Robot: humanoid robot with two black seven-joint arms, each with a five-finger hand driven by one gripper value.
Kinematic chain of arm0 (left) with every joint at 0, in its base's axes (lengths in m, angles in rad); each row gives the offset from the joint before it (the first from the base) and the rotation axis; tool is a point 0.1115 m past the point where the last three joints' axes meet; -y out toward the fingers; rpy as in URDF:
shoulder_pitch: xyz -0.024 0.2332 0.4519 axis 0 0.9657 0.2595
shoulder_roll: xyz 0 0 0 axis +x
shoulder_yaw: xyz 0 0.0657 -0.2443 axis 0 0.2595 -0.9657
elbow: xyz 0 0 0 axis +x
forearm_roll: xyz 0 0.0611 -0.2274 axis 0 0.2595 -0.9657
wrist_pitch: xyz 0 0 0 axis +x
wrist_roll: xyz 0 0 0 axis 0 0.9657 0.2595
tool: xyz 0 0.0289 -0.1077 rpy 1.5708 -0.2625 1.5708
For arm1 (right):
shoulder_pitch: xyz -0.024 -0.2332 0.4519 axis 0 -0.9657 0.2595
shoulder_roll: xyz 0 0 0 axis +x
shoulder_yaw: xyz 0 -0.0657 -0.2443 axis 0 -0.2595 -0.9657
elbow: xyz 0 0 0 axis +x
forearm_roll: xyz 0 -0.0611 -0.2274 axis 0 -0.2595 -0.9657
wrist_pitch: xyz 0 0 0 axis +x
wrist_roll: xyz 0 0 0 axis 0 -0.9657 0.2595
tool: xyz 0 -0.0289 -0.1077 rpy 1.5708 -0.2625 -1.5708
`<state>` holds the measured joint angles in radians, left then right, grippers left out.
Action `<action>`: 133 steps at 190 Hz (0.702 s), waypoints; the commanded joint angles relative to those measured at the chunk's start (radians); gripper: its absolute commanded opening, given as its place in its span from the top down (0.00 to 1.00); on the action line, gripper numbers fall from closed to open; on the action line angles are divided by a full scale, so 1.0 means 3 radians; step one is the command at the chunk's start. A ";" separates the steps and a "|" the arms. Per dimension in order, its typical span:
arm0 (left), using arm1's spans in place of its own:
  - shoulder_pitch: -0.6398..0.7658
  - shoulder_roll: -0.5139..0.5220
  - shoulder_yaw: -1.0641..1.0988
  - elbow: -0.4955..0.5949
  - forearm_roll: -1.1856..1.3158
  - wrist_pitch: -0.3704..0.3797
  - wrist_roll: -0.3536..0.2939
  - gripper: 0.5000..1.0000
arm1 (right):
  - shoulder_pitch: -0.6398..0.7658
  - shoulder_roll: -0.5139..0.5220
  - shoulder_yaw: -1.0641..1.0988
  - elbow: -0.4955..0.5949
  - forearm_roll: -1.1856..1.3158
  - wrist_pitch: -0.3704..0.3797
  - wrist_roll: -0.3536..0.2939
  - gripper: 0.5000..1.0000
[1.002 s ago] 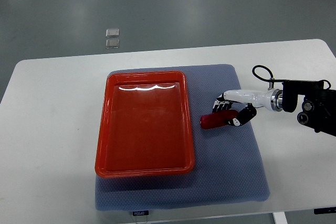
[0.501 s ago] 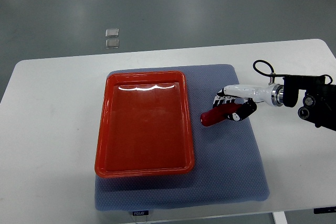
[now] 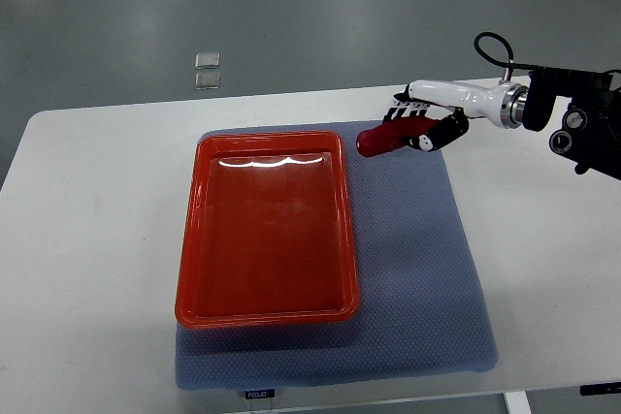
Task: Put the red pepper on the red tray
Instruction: 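Lift the pepper with the right hand and carry it over the tray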
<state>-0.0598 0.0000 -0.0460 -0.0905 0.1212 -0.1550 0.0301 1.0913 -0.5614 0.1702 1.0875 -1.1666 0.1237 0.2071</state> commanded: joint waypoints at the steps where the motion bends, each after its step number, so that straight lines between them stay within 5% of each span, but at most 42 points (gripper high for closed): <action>1: 0.0000 0.0000 0.0000 0.0000 0.0000 0.0000 -0.0003 0.00 | 0.0003 0.0158 0.0061 0.0000 0.0028 -0.0075 -0.0005 0.96; 133: 0.0000 0.0000 0.0000 0.0000 0.0000 0.0000 0.0002 0.00 | -0.0329 0.1053 0.0031 -0.0107 -0.0023 -0.0167 0.0005 0.94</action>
<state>-0.0598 0.0000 -0.0460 -0.0905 0.1212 -0.1550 0.0301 1.0057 -0.2626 0.1785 1.0738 -1.1747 0.0803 0.2083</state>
